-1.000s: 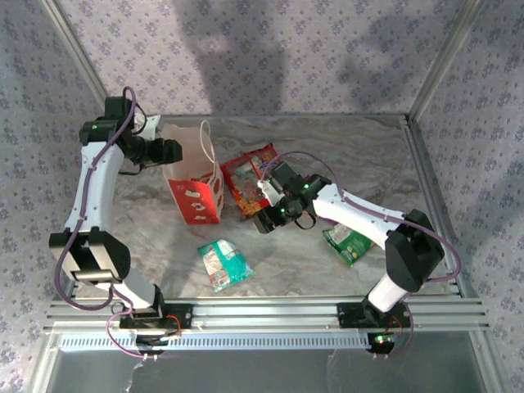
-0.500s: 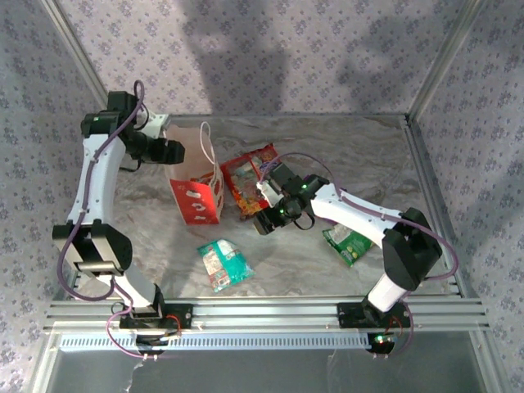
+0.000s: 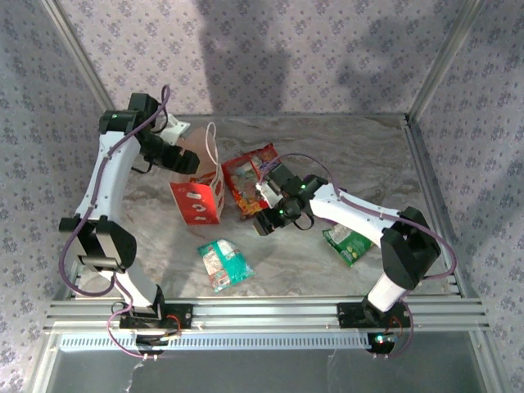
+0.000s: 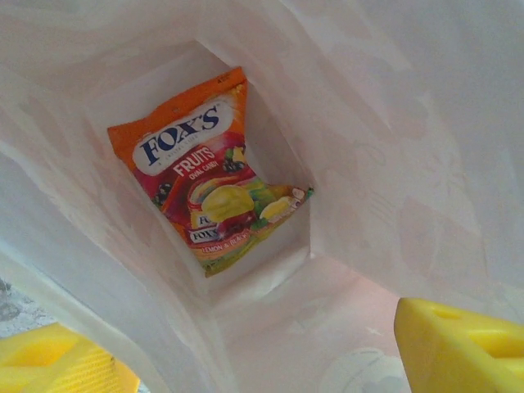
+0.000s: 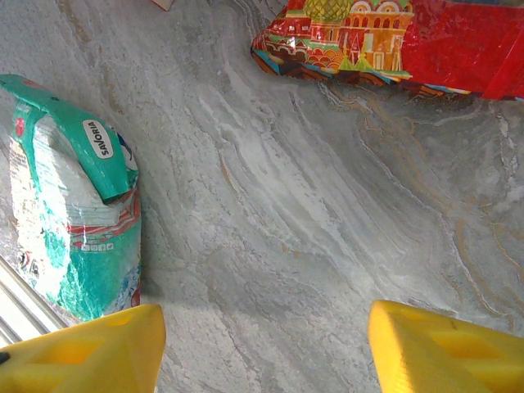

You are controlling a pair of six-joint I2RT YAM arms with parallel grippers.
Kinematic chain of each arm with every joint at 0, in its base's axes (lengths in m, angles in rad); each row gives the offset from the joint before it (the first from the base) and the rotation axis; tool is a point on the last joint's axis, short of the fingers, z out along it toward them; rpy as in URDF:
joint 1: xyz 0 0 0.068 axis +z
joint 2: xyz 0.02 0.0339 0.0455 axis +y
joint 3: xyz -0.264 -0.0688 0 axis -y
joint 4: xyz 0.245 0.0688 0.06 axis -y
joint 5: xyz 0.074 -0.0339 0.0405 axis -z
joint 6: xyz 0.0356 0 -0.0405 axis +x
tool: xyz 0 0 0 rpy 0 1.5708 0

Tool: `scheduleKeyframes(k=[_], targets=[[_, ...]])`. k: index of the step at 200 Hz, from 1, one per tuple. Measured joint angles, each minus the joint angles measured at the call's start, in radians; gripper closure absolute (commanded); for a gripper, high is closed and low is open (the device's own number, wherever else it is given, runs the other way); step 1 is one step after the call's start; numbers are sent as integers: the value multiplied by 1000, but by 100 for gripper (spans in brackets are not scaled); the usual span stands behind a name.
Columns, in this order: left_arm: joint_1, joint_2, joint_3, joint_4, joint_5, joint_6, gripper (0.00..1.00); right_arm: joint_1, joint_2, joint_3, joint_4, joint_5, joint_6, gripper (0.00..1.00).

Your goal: Place the snacks into the paper bag

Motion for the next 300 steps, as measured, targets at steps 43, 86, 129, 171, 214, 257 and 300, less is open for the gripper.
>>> scheduleKeyframes(k=[43, 86, 129, 171, 214, 257, 300], targets=[[-26, -1, 11, -37, -44, 25, 17, 0, 0, 0, -2, 0, -3, 33], [-28, -37, 6, -38, -86, 28, 16, 2, 9, 7, -2, 0, -3, 32], [-28, -120, -27, -22, -130, 28, 16, 4, 13, 15, -3, -1, -7, 32], [-28, -140, -61, 2, -135, 30, 16, 6, 14, 17, -3, 0, -11, 32], [8, -191, -127, 80, -149, -14, 15, 8, 14, 17, -6, 0, -11, 32], [92, -265, -148, 189, -152, -76, 15, 8, 14, 17, -6, 0, -11, 32], [94, -271, -172, 232, -144, -109, 15, 10, 14, 17, -6, 0, -11, 32]])
